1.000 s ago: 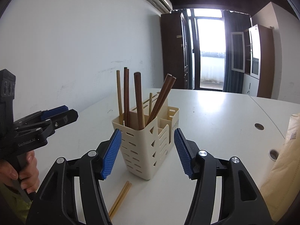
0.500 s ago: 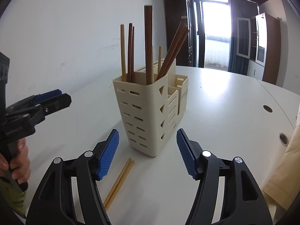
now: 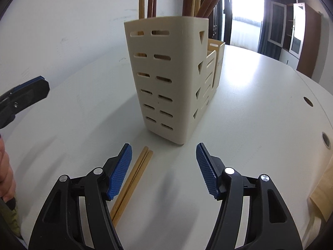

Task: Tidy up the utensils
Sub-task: 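Move both open grippers down to the last pale chopsticks beside the holder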

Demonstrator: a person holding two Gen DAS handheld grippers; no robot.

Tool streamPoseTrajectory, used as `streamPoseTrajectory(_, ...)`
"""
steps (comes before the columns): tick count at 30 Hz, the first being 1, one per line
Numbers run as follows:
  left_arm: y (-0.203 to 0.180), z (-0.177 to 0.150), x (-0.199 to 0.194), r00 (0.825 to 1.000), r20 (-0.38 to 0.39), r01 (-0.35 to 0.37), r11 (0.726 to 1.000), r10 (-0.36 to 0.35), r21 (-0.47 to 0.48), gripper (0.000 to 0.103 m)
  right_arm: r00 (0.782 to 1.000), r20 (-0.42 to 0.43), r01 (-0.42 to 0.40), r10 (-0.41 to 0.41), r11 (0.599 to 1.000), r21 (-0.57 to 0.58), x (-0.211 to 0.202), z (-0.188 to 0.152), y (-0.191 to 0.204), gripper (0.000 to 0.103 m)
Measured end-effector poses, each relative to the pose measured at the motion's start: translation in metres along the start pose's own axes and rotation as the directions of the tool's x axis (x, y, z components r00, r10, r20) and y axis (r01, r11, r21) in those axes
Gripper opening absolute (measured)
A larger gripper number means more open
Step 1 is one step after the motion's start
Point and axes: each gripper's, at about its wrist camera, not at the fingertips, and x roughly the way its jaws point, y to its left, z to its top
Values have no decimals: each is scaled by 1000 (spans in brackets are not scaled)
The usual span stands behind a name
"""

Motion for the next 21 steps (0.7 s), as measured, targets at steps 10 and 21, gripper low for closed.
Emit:
streamPoseTrajectory(10, 4, -7, -2, 1000, -8, -8, 1000, 8, -10, 66, 995, -98, 26, -27, 1000, -9, 23, -9, 6, 64)
streamPoseTrajectory(21, 0, -7, -2, 1000, -7, -6, 1000, 6, 0, 66, 989, -145, 28, -28, 1000, -6, 36, -13, 12, 64)
